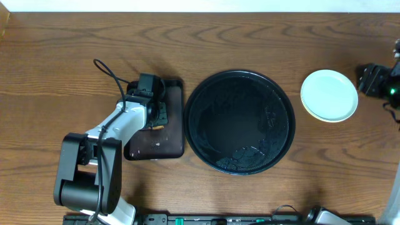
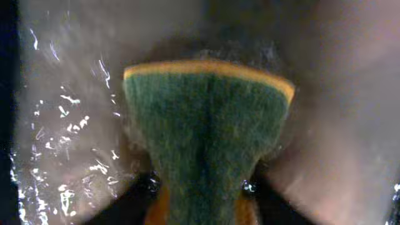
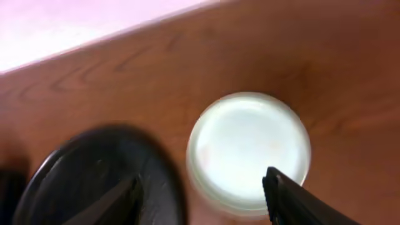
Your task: Clean dirty plates on tray and stack at the side
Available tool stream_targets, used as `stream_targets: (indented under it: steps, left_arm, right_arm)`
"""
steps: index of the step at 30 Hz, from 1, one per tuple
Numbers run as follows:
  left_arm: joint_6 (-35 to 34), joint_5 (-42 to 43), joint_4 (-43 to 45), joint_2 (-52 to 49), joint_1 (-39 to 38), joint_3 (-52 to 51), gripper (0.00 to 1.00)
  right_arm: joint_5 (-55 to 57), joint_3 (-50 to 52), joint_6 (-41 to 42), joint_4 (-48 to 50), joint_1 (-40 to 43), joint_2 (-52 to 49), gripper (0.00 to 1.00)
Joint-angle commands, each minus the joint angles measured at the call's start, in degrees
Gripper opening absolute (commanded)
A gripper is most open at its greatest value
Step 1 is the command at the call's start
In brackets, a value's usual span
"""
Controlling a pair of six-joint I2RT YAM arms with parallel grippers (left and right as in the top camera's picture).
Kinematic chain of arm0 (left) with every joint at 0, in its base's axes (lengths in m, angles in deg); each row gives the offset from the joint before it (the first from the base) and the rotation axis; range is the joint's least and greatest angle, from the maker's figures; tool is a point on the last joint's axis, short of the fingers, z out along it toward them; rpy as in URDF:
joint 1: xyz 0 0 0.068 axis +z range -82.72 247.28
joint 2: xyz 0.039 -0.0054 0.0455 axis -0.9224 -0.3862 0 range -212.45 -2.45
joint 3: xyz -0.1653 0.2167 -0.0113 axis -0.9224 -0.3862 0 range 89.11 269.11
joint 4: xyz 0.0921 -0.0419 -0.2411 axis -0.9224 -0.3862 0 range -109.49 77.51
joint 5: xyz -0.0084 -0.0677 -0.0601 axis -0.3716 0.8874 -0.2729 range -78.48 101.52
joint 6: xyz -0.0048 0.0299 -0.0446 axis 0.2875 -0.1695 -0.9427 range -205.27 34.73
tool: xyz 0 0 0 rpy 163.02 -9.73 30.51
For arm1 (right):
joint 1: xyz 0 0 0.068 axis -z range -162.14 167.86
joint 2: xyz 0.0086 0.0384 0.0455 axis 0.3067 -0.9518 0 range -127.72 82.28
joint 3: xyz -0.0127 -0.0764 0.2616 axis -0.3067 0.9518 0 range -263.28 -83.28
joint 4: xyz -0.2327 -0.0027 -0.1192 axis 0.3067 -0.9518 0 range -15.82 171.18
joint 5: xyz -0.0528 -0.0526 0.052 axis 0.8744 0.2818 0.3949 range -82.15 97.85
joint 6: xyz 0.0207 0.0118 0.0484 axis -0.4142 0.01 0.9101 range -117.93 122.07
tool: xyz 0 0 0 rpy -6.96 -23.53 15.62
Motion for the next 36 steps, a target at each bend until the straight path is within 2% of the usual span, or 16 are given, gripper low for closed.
stream_targets:
  steps: [1,4,6,9,12,15,18,20,21,22,25,26,29,30,32,36]
  left_arm:
    - [-0.46,1.03,-3.45,-2.1,0.17,-1.95,0.39]
    - [-0.46,1.03,-4.98,-2.1,0.17,-1.95,0.08]
    - [-0.46,1.03,-6.16,-2.1,0.17,-1.86,0.56]
    - [-0.31,0.98,-8.11,-2.05,0.2,-0.85,0.34]
    - [0.87,-0.11,-6.32,-1.88,0.22,0.57,0.79]
    - [0.87,-1.14,-0.57,-1.97,0.22,0.52,0.8]
    - [0.87,-1.11,3.85,-2.01,0.22,0.39,0.6]
    - [0.87,-1.11,5.18,-1.99,0.22,0.39,0.08]
    - [0.87,-1.11,5.86,-2.01,0.22,0.39,0.08]
    - [0.87,-1.11,6.25,-1.95,0.24,0.44,0.14]
    - [0.83,-1.09,6.36,-1.36,0.22,1.16,0.79]
    - [0.85,-1.09,6.43,-0.87,0.22,1.31,0.79]
    - [0.9,-1.09,7.54,0.13,0.22,1.33,0.22]
    - [0.87,-1.09,7.87,0.33,0.22,1.33,0.22]
    - [0.85,-1.11,8.11,0.79,0.24,1.44,0.77]
    - [0.81,-0.87,5.68,3.67,0.22,2.43,0.87]
  right_arm:
    - [-0.61,0.02,0.48,-8.02,-1.88,-0.26,0.6]
    - [0.22,0.02,0.48,-12.76,-2.69,-0.15,0.59]
    - [0.22,0.02,0.5,-14.19,-2.93,-0.09,0.59]
    - [0.22,0.02,0.5,-14.43,-2.95,-0.07,0.59]
    - [0.2,0.02,0.5,-14.29,-2.95,-0.09,0.59]
    - [0.2,0.02,0.5,-14.34,-2.95,-0.09,0.58]
    - [0.2,0.02,0.48,-14.64,-2.95,-0.09,0.59]
    - [0.2,0.02,0.48,-15.08,-2.95,-0.09,0.59]
    - [0.17,0.02,0.48,-15.23,-2.95,-0.09,0.59]
    - [0.17,0.02,0.48,-15.23,-2.95,-0.09,0.59]
    - [-0.17,0.02,0.48,-15.17,-3.02,-0.07,0.58]
    - [-0.28,0.02,0.48,-15.19,-3.02,-0.07,0.58]
    - [-0.63,0.02,0.48,-15.47,-3.04,0.0,0.58]
    - [-0.94,0.02,0.46,-15.72,-3.04,0.04,0.59]
    - [-1.11,0.02,0.42,-16.59,-3.06,0.26,0.6]
    - [-1.09,0.02,0.17,-17.9,-3.06,1.11,0.68]
